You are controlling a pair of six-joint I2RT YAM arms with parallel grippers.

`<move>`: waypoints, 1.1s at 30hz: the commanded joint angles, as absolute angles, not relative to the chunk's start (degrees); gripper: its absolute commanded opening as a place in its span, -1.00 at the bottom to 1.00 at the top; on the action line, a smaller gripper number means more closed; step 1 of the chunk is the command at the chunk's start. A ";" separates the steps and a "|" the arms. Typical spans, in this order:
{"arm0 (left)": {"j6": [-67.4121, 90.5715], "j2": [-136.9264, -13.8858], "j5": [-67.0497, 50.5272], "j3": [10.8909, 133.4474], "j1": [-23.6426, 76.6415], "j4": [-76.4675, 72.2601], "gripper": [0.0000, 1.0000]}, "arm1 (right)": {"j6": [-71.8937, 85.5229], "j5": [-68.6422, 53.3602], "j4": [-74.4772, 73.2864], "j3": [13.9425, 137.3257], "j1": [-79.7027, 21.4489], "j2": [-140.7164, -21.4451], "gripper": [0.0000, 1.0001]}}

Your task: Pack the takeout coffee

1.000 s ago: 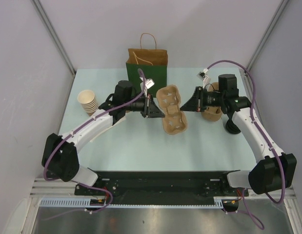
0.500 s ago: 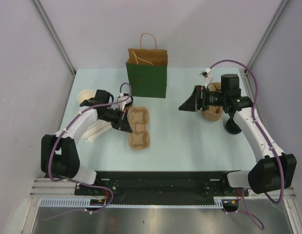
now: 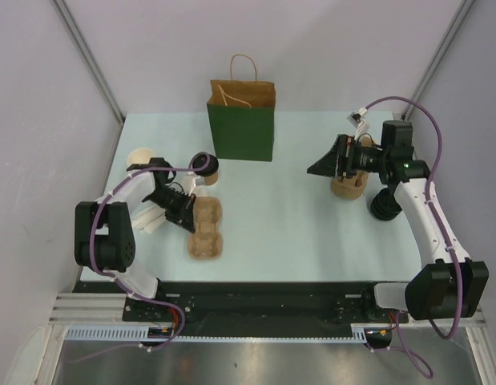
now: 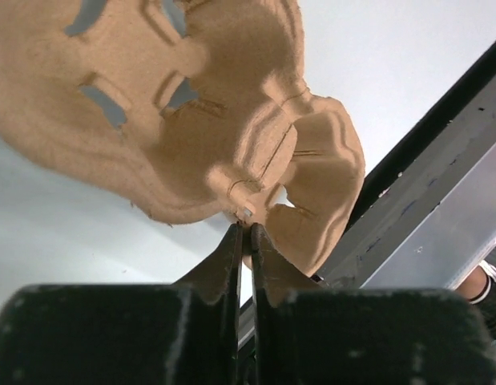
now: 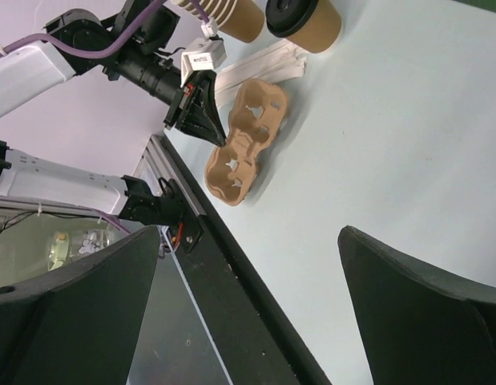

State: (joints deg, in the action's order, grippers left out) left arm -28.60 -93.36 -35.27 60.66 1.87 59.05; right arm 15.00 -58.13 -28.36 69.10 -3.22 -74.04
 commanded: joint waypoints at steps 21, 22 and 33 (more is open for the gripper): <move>-21.19 -74.09 -42.80 95.72 0.79 40.24 1.00 | 0.17 -46.85 -42.09 82.44 4.83 -65.30 0.99; -20.83 -74.44 -42.37 95.28 1.57 36.77 0.99 | -1.91 -46.32 -42.80 82.88 4.83 -66.26 0.99; -41.03 -93.33 -35.87 111.70 17.22 30.24 0.93 | -5.53 -40.35 -50.43 89.82 6.50 -72.42 0.99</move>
